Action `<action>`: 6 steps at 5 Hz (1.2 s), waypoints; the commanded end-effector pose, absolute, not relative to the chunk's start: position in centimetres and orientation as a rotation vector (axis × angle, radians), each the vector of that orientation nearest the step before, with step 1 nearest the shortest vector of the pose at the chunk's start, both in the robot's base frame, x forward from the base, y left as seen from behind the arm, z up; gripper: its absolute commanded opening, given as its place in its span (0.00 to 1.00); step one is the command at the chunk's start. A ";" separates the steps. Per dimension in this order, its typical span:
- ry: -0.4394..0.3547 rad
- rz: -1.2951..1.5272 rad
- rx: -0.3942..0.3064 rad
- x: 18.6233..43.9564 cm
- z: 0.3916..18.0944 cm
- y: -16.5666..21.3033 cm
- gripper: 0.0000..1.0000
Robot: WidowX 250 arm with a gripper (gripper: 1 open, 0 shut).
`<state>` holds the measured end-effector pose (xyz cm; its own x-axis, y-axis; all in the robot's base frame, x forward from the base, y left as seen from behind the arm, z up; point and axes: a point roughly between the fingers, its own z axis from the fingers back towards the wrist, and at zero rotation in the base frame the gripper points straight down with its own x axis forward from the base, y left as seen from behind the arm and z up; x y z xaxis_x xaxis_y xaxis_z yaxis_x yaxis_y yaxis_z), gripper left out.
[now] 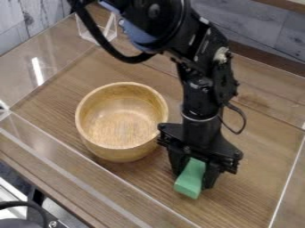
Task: Move green stick from inside the wooden bowl to the table next to it
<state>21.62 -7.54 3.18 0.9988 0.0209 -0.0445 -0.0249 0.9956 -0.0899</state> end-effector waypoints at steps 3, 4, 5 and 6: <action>-0.010 -0.011 -0.105 22.2 4.0 -7.6 0.00; -0.011 -0.015 -0.106 22.2 3.9 -7.6 0.00; -0.014 -0.016 -0.106 22.3 3.8 -7.5 0.00; -0.017 -0.017 -0.106 22.3 3.7 -7.4 0.00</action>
